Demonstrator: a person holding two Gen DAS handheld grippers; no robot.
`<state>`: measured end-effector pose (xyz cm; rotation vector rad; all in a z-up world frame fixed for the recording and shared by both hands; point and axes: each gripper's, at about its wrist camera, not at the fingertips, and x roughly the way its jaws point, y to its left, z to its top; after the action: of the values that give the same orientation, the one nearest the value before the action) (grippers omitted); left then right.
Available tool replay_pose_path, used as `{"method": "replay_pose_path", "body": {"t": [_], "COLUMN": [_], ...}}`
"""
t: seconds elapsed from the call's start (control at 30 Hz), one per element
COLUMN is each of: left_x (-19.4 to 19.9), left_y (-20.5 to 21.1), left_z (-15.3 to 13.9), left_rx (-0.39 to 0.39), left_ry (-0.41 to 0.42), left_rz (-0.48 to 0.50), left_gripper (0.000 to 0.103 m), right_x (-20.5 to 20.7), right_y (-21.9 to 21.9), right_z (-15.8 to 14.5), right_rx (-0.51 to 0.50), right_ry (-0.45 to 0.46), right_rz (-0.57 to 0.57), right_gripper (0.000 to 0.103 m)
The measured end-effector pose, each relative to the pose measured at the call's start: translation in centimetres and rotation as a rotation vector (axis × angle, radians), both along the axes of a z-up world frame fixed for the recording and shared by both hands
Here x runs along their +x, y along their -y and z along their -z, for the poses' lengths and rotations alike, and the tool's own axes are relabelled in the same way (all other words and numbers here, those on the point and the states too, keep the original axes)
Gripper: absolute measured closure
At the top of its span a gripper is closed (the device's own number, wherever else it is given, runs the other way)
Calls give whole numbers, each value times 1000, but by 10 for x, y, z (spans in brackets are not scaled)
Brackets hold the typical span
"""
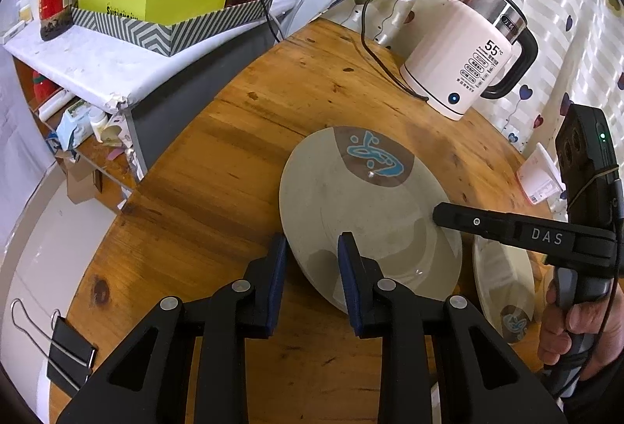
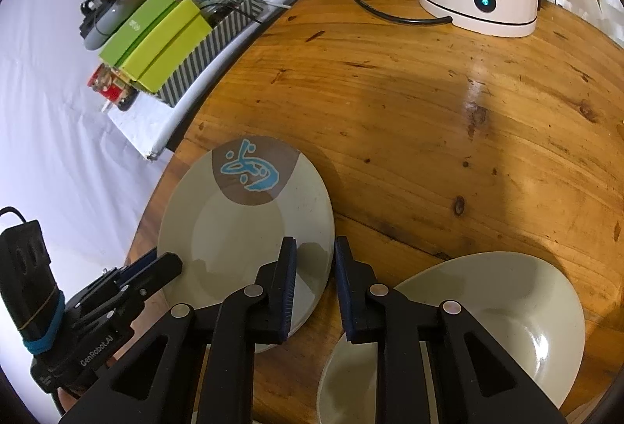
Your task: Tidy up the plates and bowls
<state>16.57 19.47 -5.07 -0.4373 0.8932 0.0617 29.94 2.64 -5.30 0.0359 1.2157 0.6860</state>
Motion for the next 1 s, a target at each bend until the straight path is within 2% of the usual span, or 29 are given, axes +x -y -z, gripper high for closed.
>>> {"method": "replay_pose_path", "body": {"t": [0.53,1.0], "left_x": [-21,-66], "left_y": [11,38], "left_z": [-21,-37], "left_rx": [30,38], "left_ry": [18,25], "left_rz": [9,38], "left_gripper": [75,75], "right_x": [-23,-78], "right_y": [9,36], "right_z": [-19,-38], "right_rx": [4,2], "right_ry": [29,37], "right_rz": [3,26], "right_gripper": [84,84]}}
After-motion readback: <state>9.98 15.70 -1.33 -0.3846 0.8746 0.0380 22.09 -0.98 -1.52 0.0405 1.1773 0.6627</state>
